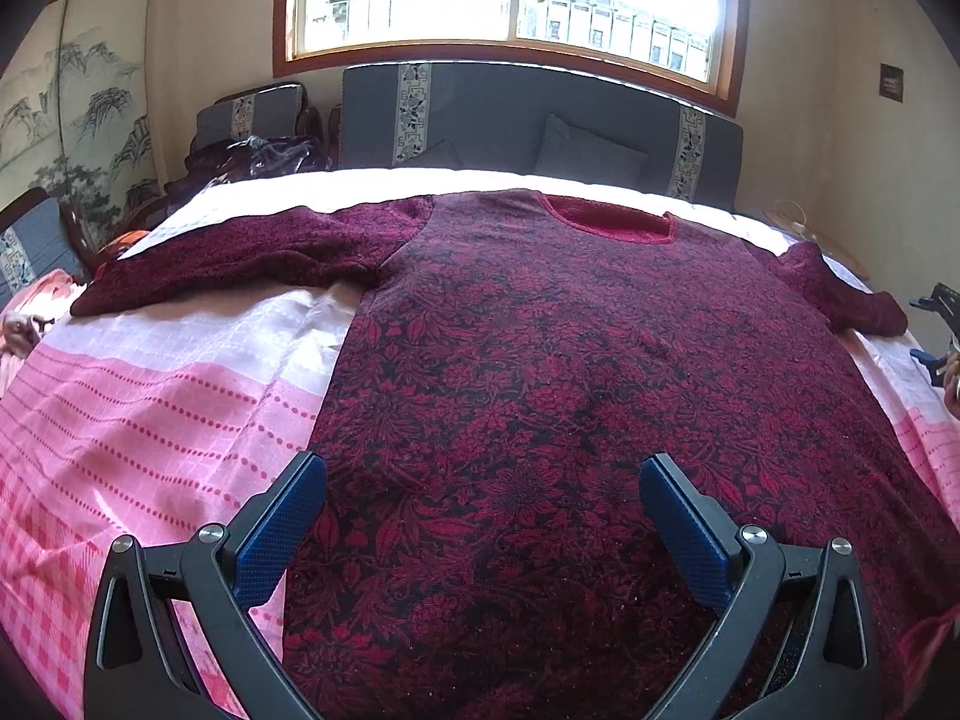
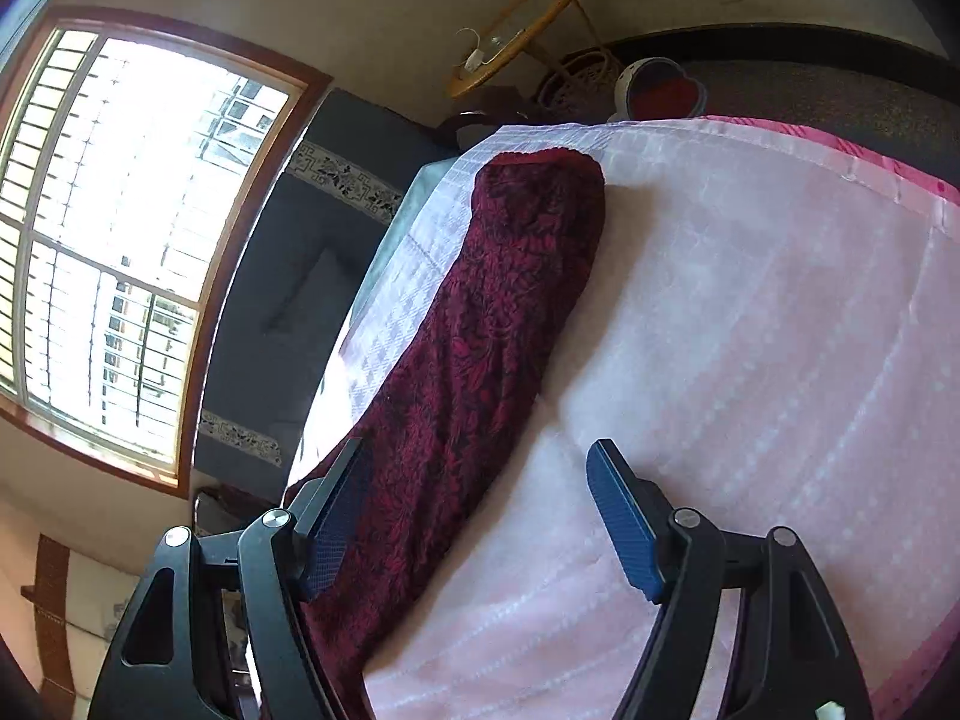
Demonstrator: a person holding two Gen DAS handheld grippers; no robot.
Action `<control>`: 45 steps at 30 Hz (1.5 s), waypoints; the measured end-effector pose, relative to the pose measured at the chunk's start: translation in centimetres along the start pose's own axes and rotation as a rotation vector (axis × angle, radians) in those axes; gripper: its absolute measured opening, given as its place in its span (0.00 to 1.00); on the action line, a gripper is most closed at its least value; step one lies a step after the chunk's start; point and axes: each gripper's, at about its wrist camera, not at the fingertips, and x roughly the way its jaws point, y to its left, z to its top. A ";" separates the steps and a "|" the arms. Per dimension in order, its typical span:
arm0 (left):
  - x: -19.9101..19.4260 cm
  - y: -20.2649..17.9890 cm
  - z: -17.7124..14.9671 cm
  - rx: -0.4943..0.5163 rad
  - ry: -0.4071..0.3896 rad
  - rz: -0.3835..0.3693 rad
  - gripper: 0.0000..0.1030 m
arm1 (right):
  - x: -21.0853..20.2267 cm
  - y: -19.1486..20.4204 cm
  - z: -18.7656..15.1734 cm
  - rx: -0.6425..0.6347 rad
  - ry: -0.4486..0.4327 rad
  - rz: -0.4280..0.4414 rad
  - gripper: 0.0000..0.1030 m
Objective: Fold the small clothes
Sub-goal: 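Reach the right gripper to a sleeve cuff and close on it, then carry the held sleeve with the right gripper across the sweater body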
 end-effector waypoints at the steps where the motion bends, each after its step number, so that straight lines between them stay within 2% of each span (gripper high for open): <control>1: 0.1 0.3 0.0 -0.017 0.007 -0.008 1.00 | 0.3 -0.6 0.8 0.034 -0.006 0.027 0.70; 2: 0.3 0.5 -0.1 -0.033 0.013 -0.010 1.00 | 0.6 -1.1 1.6 0.064 -0.012 0.041 0.66; 4: 0.6 0.8 -0.1 -0.054 0.025 -0.013 1.00 | 1.0 -1.3 2.7 0.084 -0.037 0.058 0.68; 13: 1.2 0.7 -0.2 -0.059 0.056 -0.013 1.00 | 4.0 0.0 7.1 0.011 -0.037 -0.035 0.67; 15: 1.3 0.7 -0.2 -0.064 0.064 -0.015 1.00 | 4.2 0.0 7.0 -0.002 -0.045 -0.047 0.61; 16: 1.3 0.8 -0.2 -0.068 0.066 -0.018 1.00 | 4.5 0.1 7.1 -0.020 -0.038 -0.069 0.42; 17: 1.4 0.8 -0.2 -0.073 0.068 -0.021 1.00 | 4.9 0.2 7.3 -0.038 -0.021 -0.117 0.15; 18: 1.4 0.9 -0.2 -0.078 0.069 -0.024 1.00 | 5.2 -0.1 7.4 -0.035 0.002 -0.151 0.13; 20: 1.4 1.2 -0.2 -0.096 0.067 -0.030 1.00 | 4.5 -0.2 7.1 -0.018 -0.015 -0.125 0.13; 23: 1.2 1.8 -0.2 -0.134 0.057 -0.042 1.00 | 3.3 2.7 5.2 -0.097 -0.048 -0.063 0.13; 28: 0.5 3.2 -0.3 -0.210 0.031 -0.075 1.00 | 2.9 11.0 -1.3 -0.239 0.028 0.105 0.12; 31: -0.8 4.6 0.1 -0.266 -0.002 -0.125 1.00 | 3.9 16.4 -6.8 -0.322 0.104 0.193 0.12; 34: -2.3 6.3 0.7 -0.273 -0.043 -0.112 1.00 | 5.9 20.9 -13.2 -0.375 0.188 0.257 0.12; 37: -3.3 7.8 0.8 -0.229 -0.078 -0.068 1.00 | 8.3 24.2 -20.1 -0.431 0.271 0.284 0.12; 41: -3.5 9.2 0.0 -0.160 -0.104 -0.006 1.00 | 12.4 26.4 -29.0 -0.454 0.377 0.283 0.09; 45: -2.2 10.1 -0.8 -0.196 -0.026 -0.022 1.00 | 16.2 28.0 -36.5 -0.475 0.461 0.246 0.09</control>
